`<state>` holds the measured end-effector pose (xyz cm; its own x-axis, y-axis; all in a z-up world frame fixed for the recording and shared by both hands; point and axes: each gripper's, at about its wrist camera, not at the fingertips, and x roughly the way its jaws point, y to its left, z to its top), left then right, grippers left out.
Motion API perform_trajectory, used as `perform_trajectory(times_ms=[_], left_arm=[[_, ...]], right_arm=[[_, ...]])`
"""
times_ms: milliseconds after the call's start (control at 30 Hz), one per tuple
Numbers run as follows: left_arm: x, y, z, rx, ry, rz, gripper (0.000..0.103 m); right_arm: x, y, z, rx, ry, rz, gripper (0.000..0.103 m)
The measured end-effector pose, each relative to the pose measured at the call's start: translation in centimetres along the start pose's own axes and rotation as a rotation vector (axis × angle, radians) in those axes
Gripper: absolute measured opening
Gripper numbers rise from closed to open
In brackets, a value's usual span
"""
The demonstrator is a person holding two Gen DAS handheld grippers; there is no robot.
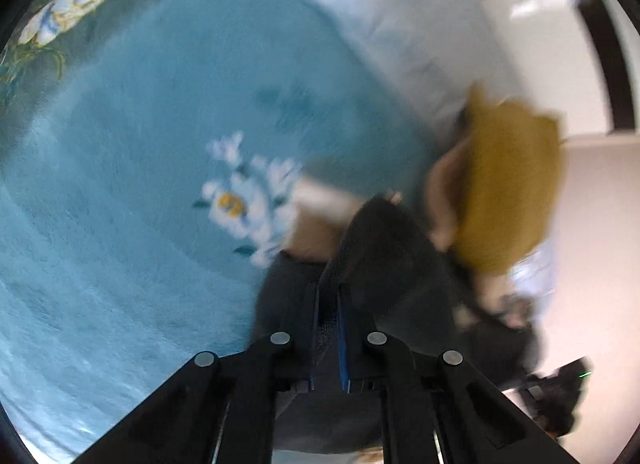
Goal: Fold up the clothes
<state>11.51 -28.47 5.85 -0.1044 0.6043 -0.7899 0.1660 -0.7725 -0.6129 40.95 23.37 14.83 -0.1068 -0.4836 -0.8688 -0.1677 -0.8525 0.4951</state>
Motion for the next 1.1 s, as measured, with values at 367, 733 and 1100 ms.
perform_trajectory(times_ms=[367,733,1100], left_arm=[[0.5,1.1,2.2,-0.014,0.000,0.075,0.008],[1.2,3.4,3.3,-0.094,0.018,0.154,0.005],[0.4,10.4,-10.4,-0.419,0.069,-0.021,0.077]], right_arm=[[3.9,-6.7,2.7,0.202,-0.019,-0.073,0.009],[2.0,-10.9,2.2,0.308,-0.090,-0.061,0.005],[1.2,-12.1,-11.1,0.435,-0.047,0.164,0.071]])
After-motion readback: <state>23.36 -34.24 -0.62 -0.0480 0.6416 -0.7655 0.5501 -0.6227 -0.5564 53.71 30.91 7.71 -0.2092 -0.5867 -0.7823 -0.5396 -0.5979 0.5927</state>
